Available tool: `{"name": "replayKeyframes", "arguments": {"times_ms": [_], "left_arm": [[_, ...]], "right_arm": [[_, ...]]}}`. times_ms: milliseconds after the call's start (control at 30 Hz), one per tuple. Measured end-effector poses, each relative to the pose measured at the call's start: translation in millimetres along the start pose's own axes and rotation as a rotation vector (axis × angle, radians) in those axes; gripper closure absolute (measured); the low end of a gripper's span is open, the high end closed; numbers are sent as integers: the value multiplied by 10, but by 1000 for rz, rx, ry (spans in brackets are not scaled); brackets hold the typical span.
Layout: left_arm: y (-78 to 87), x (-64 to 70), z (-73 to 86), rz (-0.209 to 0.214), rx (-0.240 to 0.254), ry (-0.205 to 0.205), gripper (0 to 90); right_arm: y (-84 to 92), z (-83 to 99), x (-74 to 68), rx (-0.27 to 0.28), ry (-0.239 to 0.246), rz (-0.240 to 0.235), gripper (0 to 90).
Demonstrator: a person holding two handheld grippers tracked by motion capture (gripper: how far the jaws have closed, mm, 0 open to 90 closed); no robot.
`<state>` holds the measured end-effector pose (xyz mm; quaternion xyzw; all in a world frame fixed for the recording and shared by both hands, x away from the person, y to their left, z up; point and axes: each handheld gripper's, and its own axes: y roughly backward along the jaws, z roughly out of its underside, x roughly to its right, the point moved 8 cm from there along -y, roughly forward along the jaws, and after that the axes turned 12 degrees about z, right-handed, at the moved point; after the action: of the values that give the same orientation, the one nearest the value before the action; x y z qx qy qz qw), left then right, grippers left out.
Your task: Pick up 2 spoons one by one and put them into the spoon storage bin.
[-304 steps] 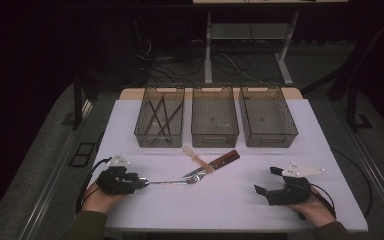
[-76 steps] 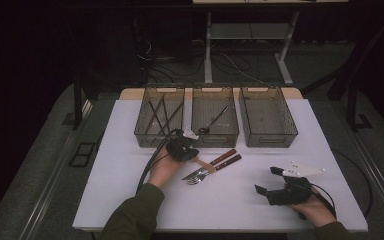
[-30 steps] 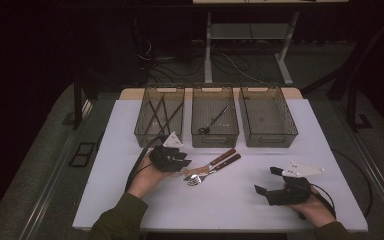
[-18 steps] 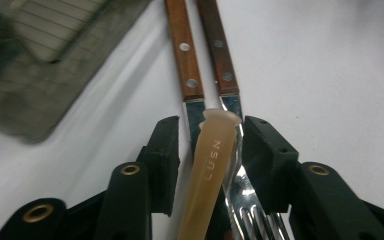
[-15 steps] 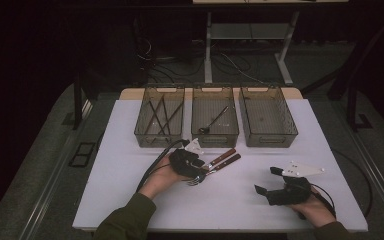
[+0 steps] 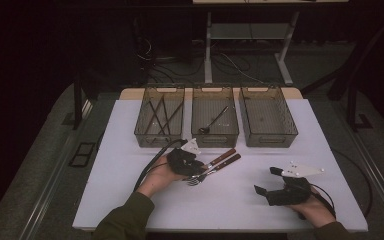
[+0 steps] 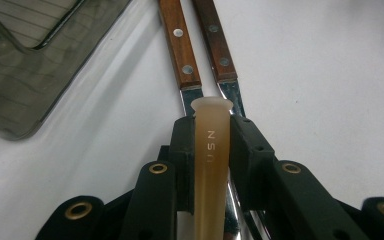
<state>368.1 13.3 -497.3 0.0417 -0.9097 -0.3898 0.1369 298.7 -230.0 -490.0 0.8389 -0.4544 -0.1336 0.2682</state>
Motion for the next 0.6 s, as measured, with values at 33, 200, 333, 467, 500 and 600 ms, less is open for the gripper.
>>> {"name": "replayKeyframes", "arguments": {"times_ms": [33,200,333,467,500,600], "left_arm": [[19,-11,2,-2,-3,-5,737],[119,-9,9,-13,27,29,738],[244,-4,30,-27,54,49,739],[323,7,59,-44,74,56,740],[339,14,60,-47,80,58,740],[403,15,44,-58,103,68,741]], "right_arm": [[0,0,0,0,0,0,111],[1,-1,-1,1,1,0,111],[4,-6,-3,5,5,-1,111],[13,-6,-16,2,4,-3,111],[14,-6,-19,1,4,-3,111],[13,-7,-22,2,6,-4,111]]}}
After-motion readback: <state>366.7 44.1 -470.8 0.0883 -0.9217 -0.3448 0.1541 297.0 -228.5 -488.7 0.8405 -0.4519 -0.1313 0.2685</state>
